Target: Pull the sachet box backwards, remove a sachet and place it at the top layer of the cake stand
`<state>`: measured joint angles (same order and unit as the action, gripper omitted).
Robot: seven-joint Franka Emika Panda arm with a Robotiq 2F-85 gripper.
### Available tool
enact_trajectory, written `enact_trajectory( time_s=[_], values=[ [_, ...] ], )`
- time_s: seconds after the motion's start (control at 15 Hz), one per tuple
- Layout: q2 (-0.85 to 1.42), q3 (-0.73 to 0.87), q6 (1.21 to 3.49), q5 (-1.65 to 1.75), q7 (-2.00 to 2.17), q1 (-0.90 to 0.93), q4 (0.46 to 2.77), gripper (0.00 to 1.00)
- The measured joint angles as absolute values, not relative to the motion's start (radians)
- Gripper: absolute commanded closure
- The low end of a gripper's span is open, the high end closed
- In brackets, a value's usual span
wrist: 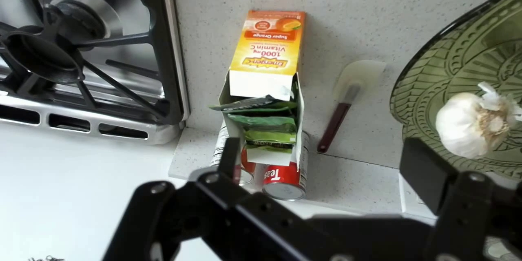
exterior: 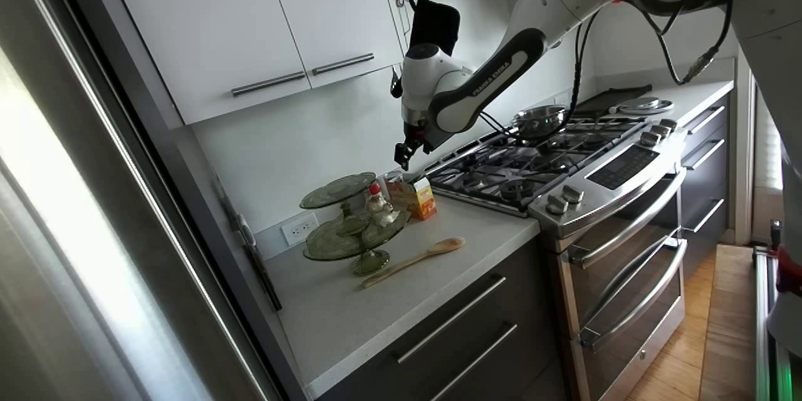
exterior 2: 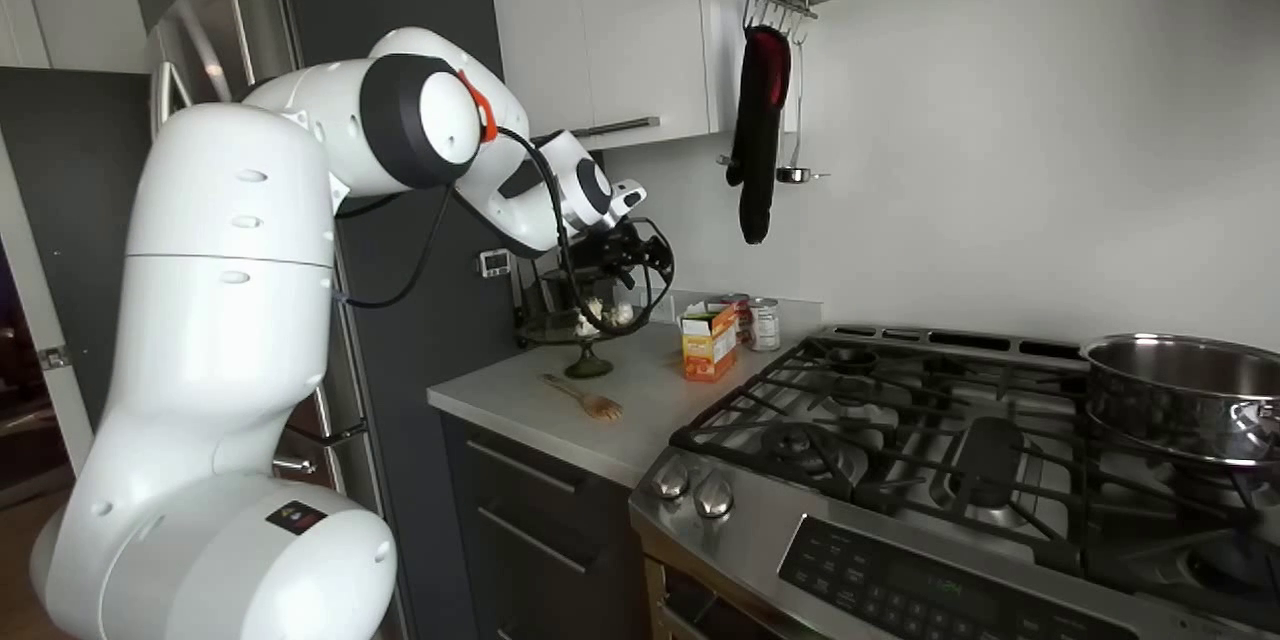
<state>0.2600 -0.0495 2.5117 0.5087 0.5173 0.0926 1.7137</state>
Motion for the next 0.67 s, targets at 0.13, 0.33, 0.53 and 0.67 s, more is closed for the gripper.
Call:
enact_trajectory(
  time_s=[0.13, 0.33, 0.53, 0.67],
  values=[
    [0.260, -0.049, 2.512, 0.509, 0.518, 0.095, 1.708, 0.00],
    [0.260, -0.044, 2.512, 0.508, 0.518, 0.101, 1.706, 0.00],
    [0.284, -0.021, 2.546, 0.506, 0.518, 0.119, 1.692, 0.00],
    [0.326, -0.012, 2.585, 0.502, 0.514, 0.126, 1.671, 0.00]
  ],
)
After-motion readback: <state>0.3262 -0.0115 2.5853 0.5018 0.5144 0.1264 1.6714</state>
